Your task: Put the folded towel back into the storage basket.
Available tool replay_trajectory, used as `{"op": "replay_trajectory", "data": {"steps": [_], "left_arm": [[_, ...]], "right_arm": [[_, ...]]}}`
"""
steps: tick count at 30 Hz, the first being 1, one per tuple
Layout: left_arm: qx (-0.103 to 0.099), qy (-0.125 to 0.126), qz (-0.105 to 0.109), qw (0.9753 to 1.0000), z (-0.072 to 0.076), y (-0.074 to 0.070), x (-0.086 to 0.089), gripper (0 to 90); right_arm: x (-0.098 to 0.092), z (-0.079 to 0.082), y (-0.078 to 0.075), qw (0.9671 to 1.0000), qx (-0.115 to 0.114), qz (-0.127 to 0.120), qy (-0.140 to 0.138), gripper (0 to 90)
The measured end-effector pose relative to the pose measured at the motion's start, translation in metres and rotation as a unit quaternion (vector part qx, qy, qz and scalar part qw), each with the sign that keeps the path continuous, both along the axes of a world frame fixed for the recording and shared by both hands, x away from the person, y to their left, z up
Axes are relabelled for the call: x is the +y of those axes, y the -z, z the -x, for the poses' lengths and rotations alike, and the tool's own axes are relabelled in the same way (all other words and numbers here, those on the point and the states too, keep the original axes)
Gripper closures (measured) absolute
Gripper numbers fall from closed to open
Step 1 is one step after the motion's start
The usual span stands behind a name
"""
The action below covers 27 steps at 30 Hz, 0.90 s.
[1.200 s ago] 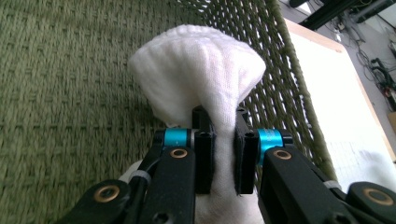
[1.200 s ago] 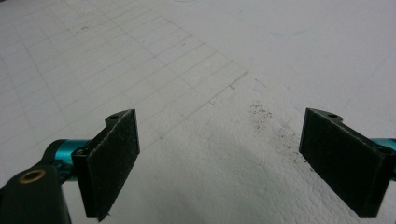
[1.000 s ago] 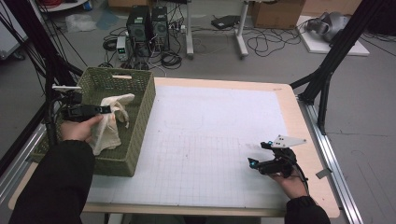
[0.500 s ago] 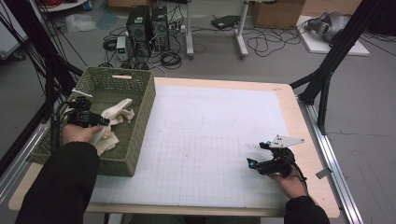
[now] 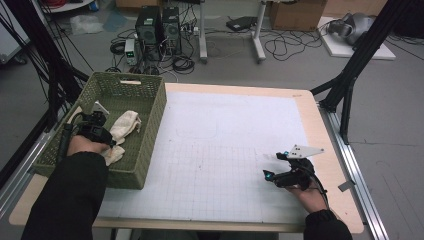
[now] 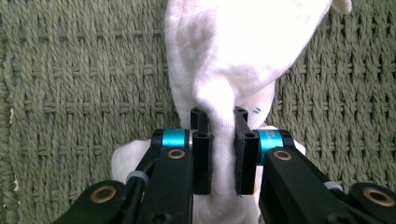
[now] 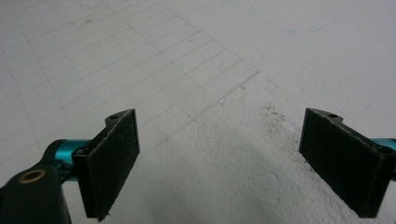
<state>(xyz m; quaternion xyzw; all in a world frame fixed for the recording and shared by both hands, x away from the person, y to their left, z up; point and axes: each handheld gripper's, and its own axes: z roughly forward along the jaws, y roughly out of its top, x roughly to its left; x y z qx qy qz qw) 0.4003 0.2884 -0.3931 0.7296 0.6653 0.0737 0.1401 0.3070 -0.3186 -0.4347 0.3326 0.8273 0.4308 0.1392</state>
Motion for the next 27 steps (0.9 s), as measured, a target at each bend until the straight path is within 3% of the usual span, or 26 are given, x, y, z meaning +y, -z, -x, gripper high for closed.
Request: {"op": "replay_trajectory", "data": {"steps": [3,6,7,9,10,11,13,14,15,16,17,18,20,21,23,24,25,26,27], "left_arm": [[-0.003,0.002,0.006,1.0,0.001,-0.001,0.0,80.4],[-0.028,0.002,0.044,0.9986,0.002,-0.007,0.003,81.4],[-0.049,-0.002,0.063,0.9968,0.003,-0.01,0.004,81.4],[-0.081,-0.016,0.11,0.9905,0.003,-0.015,0.006,81.4],[-0.098,-0.018,0.138,0.9855,0.003,-0.016,0.007,81.4],[-0.12,-0.021,0.17,0.9779,0.004,-0.018,0.008,81.4],[-0.143,-0.032,0.211,0.9663,0.003,-0.02,0.008,81.4],[-0.155,-0.036,0.245,0.9564,0.003,-0.02,0.009,81.4],[-0.172,-0.038,0.263,0.9484,0.003,-0.021,0.009,81.4],[-0.181,-0.039,0.276,0.9431,0.003,-0.022,0.009,81.5],[-0.186,-0.039,0.299,0.9351,0.002,-0.022,0.011,81.5],[-0.191,-0.041,0.303,0.9326,0.002,-0.023,0.012,81.5],[-0.193,-0.047,0.292,0.9356,0.001,-0.022,0.012,81.4],[-0.186,-0.055,0.281,0.9398,0.001,-0.02,0.011,81.4],[-0.15,-0.05,0.207,0.9655,-0.002,-0.016,0.008,81.3],[-0.124,-0.048,0.19,0.9728,-0.003,-0.01,0.008,81.2],[-0.099,-0.039,0.137,0.9849,-0.003,-0.006,0.005,81.3],[-0.084,-0.037,0.114,0.9893,-0.003,-0.003,0.004,81.3],[-0.064,-0.037,0.109,0.9913,-0.004,0.0,0.004,81.3]], "right_arm": [[-0.001,0.0,0.0,1.0,-0.002,-0.002,0.001,11.5],[-0.001,0.0,-0.001,1.0,-0.003,-0.002,0.0,11.4],[-0.001,0.001,-0.001,1.0,-0.003,-0.002,0.001,11.4],[-0.001,0.0,-0.001,1.0,-0.004,-0.003,0.001,11.4],[0.0,0.0,-0.001,1.0,-0.004,-0.003,0.002,11.4],[0.0,0.0,-0.001,1.0,-0.004,-0.002,0.0,11.5],[0.001,0.001,-0.001,1.0,-0.001,-0.002,-0.001,11.4],[0.001,0.0,-0.001,1.0,-0.002,-0.001,-0.002,11.4],[0.001,0.0,-0.001,1.0,-0.001,-0.001,-0.002,11.5],[0.001,0.0,-0.001,1.0,-0.001,-0.002,-0.003,11.5],[0.001,0.0,-0.001,1.0,-0.001,-0.001,-0.003,11.5],[0.001,0.0,-0.001,1.0,0.0,-0.001,-0.003,11.4],[0.001,0.0,0.0,1.0,0.001,0.0,-0.004,11.5],[0.001,-0.001,0.0,1.0,-0.001,0.001,-0.006,11.4],[0.002,-0.001,0.0,1.0,0.001,0.003,-0.007,11.5],[0.002,-0.001,0.001,1.0,0.0,0.002,-0.008,11.4],[0.003,0.0,0.001,1.0,0.002,0.002,-0.008,11.4],[0.003,-0.001,0.001,1.0,0.002,0.004,-0.009,11.4],[0.003,-0.001,0.001,0.9999,0.001,0.005,-0.009,11.5]]}}
